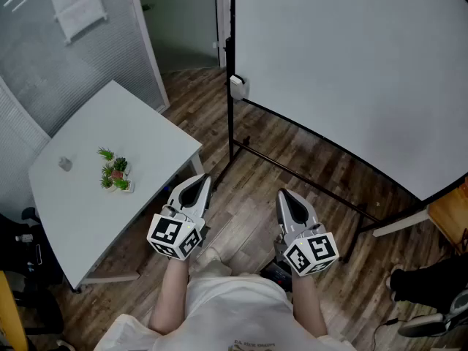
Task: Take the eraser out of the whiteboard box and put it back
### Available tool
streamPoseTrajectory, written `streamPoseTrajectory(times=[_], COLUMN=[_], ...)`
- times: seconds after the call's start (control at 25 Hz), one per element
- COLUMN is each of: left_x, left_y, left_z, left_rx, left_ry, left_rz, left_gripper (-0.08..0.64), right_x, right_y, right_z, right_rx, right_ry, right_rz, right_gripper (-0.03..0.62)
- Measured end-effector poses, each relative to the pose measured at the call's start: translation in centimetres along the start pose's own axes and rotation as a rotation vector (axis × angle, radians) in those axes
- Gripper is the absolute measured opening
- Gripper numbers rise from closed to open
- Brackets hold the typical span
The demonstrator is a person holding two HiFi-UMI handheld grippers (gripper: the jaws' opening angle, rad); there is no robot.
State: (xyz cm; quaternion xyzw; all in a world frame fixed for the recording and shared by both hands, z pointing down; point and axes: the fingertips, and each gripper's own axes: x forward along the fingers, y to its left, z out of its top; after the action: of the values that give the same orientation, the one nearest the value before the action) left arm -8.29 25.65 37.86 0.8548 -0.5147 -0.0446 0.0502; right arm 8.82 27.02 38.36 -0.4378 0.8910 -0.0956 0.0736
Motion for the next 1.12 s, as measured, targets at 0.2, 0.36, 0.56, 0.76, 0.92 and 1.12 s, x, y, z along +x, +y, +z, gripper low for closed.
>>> streamPoseTrajectory(times=[0.2,0.36,0.56,0.76,0.92,1.12], left_x=[-1.1,-1.7,-1.6,-0.8,-1.2,-1.2], left_y=[0.2,-0.3,-0.7,-1.6,-2.0,-1.4], left_z=[-0.8,-0.7,-1.3,-2.8,-2.6,-2.9], left_rx=[-0.009,-0.016,0.009,0.051,0.058,0.055], left_ry=[0.003,-0.007,0.034,0.144,0.140,0.144], left_rz=[0.051,0.056,0.053,0.035,0.033,0.033], left_gripper=[-0.003,-0.003,0.112,0.437,0.437,0.437], right_x=[-0.9,-1.7,-1.9,-1.7,-1.9,-1.8], right_y=[0.1,0.6,0.3,0.7,0.7,0.5], right_z=[0.1,0.0,-0.6,-2.3,-2.3,-2.6], right_rx=[0.022,0.017,0.015,-0.020,-0.016,-0.015], right_ry=[-0.005,0.000,0.023,0.122,0.123,0.124], right_rz=[-0.006,0.001,-0.038,-0.044,-0.050,-0.056], right_gripper=[0.011,0.012,0.011,0.308,0.316,0.314])
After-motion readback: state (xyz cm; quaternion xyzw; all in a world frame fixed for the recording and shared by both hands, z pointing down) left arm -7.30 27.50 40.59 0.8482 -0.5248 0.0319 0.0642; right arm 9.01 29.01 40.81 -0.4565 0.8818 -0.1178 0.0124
